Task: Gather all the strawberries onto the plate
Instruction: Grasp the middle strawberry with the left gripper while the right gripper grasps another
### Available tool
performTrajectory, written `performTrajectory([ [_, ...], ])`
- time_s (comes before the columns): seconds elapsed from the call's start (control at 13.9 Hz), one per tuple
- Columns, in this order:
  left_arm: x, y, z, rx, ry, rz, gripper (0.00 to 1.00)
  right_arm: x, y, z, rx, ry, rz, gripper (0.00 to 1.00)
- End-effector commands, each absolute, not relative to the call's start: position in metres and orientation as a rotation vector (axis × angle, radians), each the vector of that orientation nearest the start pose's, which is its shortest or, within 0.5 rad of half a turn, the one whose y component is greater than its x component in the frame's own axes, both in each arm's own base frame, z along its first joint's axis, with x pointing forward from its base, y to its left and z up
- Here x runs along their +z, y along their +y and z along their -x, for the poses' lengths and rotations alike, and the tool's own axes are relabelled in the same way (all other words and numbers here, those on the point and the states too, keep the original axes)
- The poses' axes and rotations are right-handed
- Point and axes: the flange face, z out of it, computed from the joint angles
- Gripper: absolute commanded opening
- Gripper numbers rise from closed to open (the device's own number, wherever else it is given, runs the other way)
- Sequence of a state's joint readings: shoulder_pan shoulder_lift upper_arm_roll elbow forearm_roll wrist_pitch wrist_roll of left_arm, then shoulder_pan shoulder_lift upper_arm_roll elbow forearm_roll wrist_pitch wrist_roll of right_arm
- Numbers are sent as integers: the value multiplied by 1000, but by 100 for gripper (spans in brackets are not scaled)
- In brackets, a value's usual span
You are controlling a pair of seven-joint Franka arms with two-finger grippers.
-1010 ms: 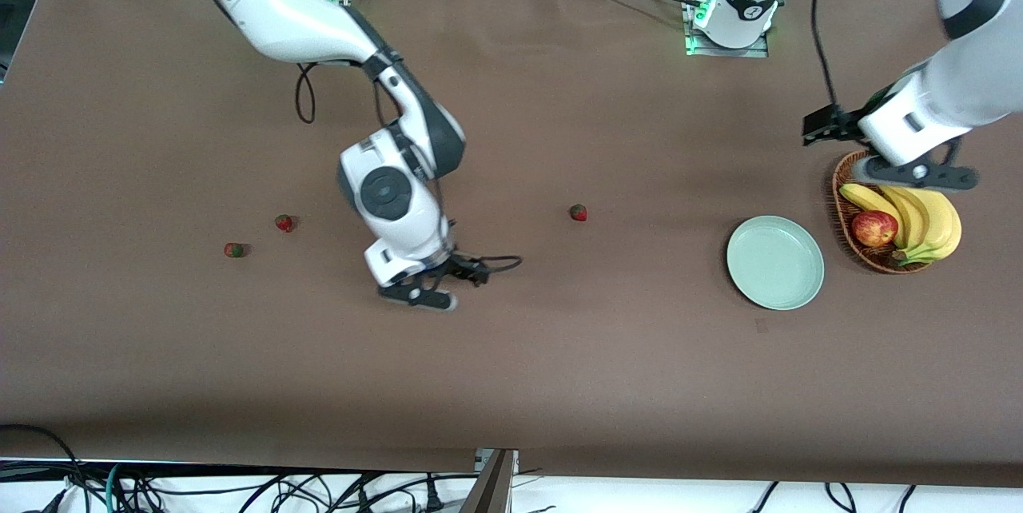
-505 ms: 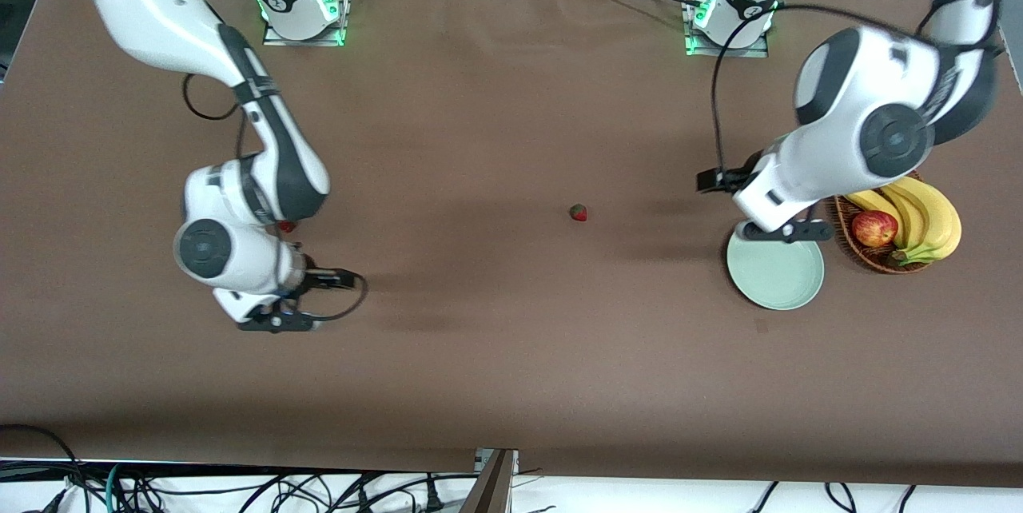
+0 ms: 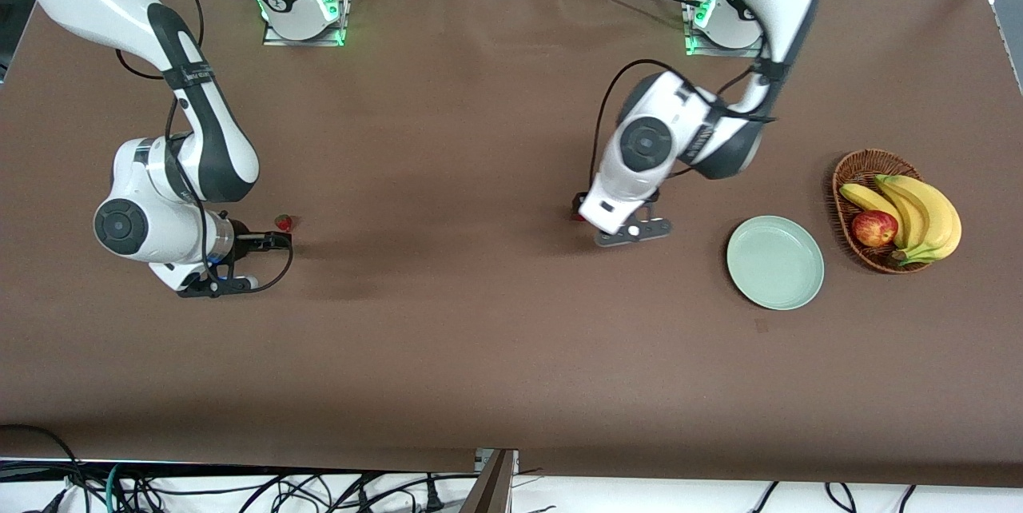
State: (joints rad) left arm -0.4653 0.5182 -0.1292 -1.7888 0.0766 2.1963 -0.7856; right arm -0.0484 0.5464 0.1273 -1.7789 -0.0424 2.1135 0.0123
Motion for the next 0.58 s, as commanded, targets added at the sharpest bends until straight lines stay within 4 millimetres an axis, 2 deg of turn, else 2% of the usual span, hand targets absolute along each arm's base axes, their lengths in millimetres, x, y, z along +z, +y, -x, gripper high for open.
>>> performTrajectory([
  [0.0, 227, -362, -532, 81, -161, 3037, 100, 218, 45, -608, 374, -169, 3090, 100],
  [0.22, 207, -371, -531, 38, -159, 3076, 100, 203, 45, -594, 431, -172, 3083, 100],
  [0.36, 203, -372, -531, 32, -167, 3080, 100, 191, 46, -586, 438, -175, 3081, 100],
  [0.51, 190, -379, -525, 51, -156, 3074, 100, 182, 43, -580, 426, -177, 3086, 98],
])
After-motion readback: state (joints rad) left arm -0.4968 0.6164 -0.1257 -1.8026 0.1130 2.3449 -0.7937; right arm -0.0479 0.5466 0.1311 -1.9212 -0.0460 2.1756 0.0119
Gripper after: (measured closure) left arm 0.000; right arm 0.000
